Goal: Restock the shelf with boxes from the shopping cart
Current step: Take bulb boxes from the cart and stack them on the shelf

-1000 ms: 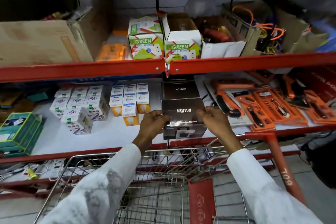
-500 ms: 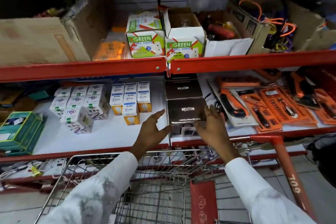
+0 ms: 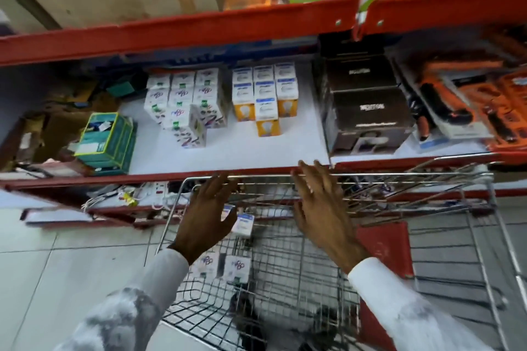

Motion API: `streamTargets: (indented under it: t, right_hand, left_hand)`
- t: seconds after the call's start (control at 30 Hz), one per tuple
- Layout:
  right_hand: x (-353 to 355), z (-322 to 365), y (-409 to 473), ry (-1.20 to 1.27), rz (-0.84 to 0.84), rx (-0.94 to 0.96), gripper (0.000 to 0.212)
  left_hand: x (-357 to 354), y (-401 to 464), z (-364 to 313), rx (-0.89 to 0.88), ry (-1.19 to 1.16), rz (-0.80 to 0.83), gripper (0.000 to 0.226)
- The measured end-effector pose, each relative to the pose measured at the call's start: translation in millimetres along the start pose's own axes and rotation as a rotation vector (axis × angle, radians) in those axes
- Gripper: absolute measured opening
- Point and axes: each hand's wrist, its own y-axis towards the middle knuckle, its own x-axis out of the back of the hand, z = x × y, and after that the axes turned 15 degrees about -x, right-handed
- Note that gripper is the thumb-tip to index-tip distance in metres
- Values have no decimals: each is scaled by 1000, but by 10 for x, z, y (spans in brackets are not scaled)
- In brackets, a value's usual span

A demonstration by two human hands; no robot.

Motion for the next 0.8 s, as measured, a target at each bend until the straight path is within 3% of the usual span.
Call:
streamTargets:
  t: [0.17,0.33,0.53,0.7,0.8]
  right_hand:
    - [-799,517,-145,18,249,17,61]
    - [-1509,903,-6,-7,549,-121,71]
    - [-2158,1128,116,-89,612,-257,88]
    - [-2194,1135,145,-33,582,-286,68]
    - [-1914,1135,174,52,584,-327,68]
  left_hand:
    - [-462,-374,585,58,-33,147,61]
    - [-895,-248,958,63,-54,346,74]
    - [-1336,-131,1186,-19,107,493,79]
    - [-1478,-168,1316,-41,190,450,76]
    - [-1343,-171,1278,-42,181,398,78]
